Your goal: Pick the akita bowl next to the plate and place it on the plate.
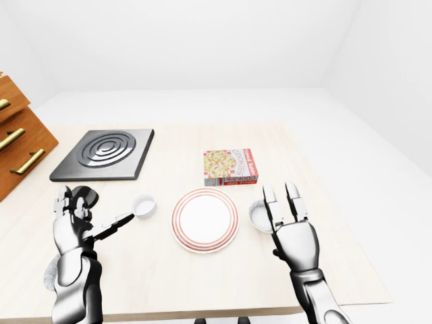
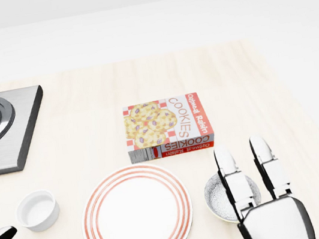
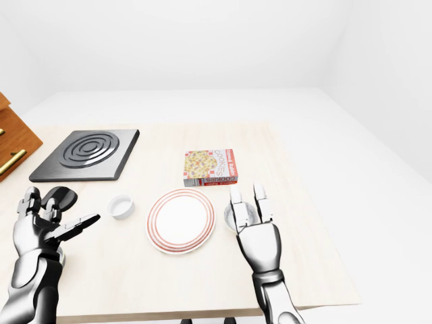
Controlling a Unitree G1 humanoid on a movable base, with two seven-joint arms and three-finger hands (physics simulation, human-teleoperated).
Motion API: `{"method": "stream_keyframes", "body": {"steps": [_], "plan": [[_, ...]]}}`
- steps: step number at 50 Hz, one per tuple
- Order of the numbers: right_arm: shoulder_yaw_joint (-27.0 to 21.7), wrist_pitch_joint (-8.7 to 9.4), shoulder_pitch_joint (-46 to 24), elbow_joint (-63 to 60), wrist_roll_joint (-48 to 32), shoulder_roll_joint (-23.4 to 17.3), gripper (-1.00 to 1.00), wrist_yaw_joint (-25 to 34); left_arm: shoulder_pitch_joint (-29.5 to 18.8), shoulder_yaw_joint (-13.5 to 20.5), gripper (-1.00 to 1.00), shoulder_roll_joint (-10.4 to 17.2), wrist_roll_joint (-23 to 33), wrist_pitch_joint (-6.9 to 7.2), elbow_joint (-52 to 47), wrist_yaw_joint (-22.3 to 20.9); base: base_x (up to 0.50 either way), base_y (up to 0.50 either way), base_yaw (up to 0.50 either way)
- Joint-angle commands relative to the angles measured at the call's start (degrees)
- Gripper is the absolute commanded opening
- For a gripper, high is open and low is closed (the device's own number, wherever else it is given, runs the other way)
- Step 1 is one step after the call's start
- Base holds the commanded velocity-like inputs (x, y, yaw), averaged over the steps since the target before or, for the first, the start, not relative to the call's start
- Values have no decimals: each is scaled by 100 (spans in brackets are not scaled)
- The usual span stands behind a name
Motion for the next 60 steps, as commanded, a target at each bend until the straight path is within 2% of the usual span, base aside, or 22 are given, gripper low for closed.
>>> {"method": "stream_keyframes", "body": {"steps": [1, 24, 60], "plan": [[273, 0, -357, 251, -69, -26, 100, 0, -1, 4, 100, -1, -4, 0, -42, 7, 0, 0, 0], [398, 0, -654, 969, -15, 34, 100, 0, -6, -1, 100, -9, -1, 0, -97, 18, 0, 0, 0], [148, 0, -1440, 2063, -38, 78, 100, 0, 1, -11, 100, -12, -9, 0, -52, 1, 0, 0, 0]]}}
